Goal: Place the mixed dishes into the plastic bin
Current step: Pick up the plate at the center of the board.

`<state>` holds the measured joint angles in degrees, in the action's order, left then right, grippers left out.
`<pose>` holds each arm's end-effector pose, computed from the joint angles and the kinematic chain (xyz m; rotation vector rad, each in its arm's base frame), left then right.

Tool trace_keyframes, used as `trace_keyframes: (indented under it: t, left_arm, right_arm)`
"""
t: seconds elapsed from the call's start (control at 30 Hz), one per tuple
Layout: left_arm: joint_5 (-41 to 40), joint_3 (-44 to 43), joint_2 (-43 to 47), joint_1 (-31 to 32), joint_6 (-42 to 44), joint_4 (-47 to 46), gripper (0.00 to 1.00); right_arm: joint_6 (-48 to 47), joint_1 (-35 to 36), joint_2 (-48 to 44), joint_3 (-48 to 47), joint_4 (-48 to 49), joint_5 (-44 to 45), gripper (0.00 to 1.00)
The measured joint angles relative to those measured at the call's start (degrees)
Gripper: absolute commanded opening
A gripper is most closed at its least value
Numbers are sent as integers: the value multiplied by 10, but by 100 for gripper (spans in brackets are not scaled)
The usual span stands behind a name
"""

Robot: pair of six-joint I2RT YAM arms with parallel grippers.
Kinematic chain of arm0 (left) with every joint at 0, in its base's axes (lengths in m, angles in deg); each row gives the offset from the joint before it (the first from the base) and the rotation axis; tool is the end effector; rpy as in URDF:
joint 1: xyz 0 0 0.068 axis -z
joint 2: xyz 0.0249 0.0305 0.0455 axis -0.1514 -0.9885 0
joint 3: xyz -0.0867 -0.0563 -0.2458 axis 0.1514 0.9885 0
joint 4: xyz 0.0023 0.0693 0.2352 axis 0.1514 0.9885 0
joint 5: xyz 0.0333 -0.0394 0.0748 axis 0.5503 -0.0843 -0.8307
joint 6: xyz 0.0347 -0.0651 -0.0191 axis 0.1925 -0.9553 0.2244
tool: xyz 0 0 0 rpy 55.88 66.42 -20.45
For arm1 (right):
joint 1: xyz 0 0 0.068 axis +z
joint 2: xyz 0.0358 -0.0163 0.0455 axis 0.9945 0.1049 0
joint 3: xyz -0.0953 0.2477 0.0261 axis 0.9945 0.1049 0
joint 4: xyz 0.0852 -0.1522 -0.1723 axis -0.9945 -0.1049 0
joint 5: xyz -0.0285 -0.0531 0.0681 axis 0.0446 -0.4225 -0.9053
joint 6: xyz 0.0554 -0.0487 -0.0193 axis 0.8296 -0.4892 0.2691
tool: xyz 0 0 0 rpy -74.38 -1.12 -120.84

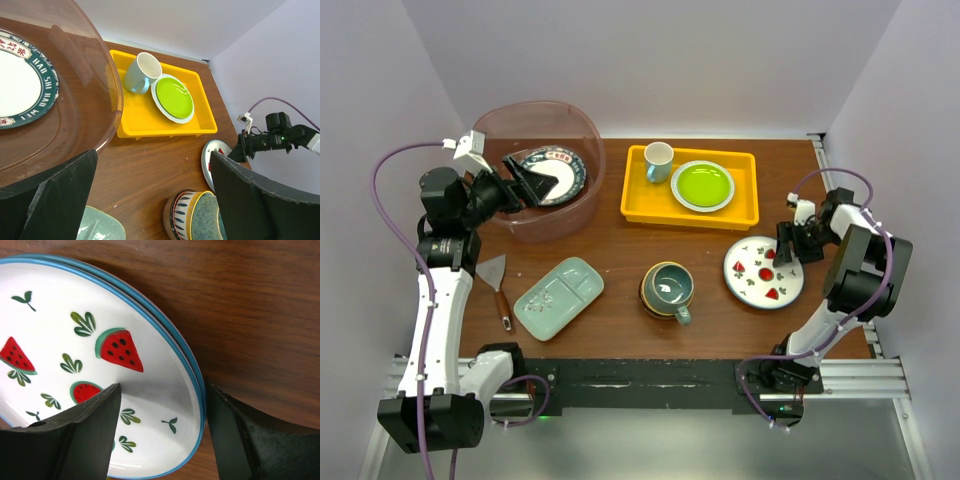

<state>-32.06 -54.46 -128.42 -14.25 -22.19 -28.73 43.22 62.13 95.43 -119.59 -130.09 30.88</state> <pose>0.2265 -0.0144 0.3745 -0.1768 1.8111 -0.8790 0.2945 -0.0945 0.1416 -0.1913 2.8244 0.3521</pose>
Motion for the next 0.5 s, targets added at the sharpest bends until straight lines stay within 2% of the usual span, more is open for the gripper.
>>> trace_keyframes:
  t: [0.1, 0.5]
  left_arm:
    - [0, 0, 0, 0, 0, 0, 100]
    - [3, 4, 0, 0, 0, -1, 100]
  right_arm:
    - [-1, -3, 4, -4, -2, -5, 60]
    - [-9, -9, 8, -14, -7, -7, 63]
